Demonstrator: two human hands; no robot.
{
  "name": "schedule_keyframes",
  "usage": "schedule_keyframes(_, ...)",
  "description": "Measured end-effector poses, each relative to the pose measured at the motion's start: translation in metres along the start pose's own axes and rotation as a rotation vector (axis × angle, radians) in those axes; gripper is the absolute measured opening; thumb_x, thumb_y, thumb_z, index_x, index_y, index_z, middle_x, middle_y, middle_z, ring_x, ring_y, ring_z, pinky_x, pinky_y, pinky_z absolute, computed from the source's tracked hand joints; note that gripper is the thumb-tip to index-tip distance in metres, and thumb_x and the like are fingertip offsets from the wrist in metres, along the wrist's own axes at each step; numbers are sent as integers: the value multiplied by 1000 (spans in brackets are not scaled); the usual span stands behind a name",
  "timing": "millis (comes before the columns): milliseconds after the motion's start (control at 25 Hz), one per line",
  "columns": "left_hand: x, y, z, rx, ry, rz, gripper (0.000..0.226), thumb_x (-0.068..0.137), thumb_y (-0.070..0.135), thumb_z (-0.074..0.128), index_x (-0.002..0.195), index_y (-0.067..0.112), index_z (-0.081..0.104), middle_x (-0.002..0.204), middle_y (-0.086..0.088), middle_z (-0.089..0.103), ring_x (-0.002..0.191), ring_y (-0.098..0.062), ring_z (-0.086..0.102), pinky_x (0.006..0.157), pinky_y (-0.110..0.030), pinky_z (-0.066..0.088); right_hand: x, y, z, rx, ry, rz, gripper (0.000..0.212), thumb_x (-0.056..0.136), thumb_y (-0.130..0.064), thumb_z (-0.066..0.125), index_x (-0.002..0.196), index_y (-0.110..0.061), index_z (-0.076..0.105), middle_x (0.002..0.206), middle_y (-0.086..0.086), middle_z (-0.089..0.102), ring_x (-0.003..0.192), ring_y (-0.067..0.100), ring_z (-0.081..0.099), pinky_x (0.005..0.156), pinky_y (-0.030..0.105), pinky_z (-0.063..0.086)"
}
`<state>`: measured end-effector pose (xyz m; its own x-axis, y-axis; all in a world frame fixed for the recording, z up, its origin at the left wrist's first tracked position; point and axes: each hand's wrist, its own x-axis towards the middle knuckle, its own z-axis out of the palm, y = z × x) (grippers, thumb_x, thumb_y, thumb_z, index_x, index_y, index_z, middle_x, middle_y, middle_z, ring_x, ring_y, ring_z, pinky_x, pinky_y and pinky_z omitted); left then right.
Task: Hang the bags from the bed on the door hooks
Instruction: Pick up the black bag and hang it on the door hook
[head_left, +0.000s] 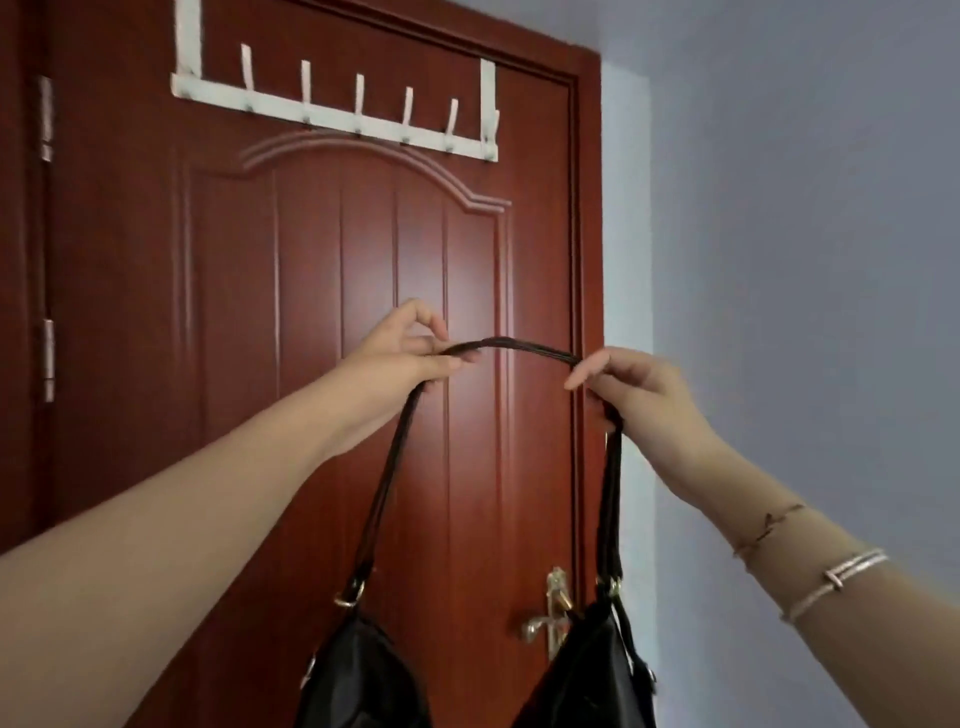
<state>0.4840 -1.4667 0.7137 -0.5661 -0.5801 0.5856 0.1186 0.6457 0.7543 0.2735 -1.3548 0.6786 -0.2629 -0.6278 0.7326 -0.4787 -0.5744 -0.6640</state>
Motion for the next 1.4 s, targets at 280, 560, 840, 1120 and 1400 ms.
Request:
schedule_keyframes(280,86,32,-117,459,477,318,29,85,-11,56,70,6,73,70,-1,70,53,-1,64,60,-15,58,181,-5,104,60,-51,-317,40,90,1,43,72,-22,70,83,1,64,52,4,50,45,9,35)
schedule_keyframes(560,140,45,-206,725,641,315,37,86,-3,61,117,15,69,94,-7,70,65,-7,61,57,-7,52,296,-34,194,12,-23,-527,44,85,6,36,78,-31,61,91,-2,61,71,18,57,56,21,43)
schedule_keyframes(840,175,30,-314,1033,557,249,67,88,-2,58,143,33,42,155,4,36,127,-11,47,85,-7,42,368,-27,299,-73,50,-578,44,77,5,38,103,-29,52,106,2,59,75,20,53,65,30,46)
schedule_keyframes(1120,216,54,-424,1101,680,361,54,93,4,47,135,37,47,140,1,43,100,-20,57,68,-8,46,443,-82,368,-236,113,-740,51,70,4,37,107,-29,49,104,-8,49,82,15,56,74,41,50)
schedule_keyframes(1400,251,52,-450,969,836,118,39,90,17,47,116,44,57,140,-12,36,101,-24,37,87,-32,31,480,-107,412,-277,41,-562,24,82,-4,36,101,-14,47,87,8,51,68,28,53,54,32,40)
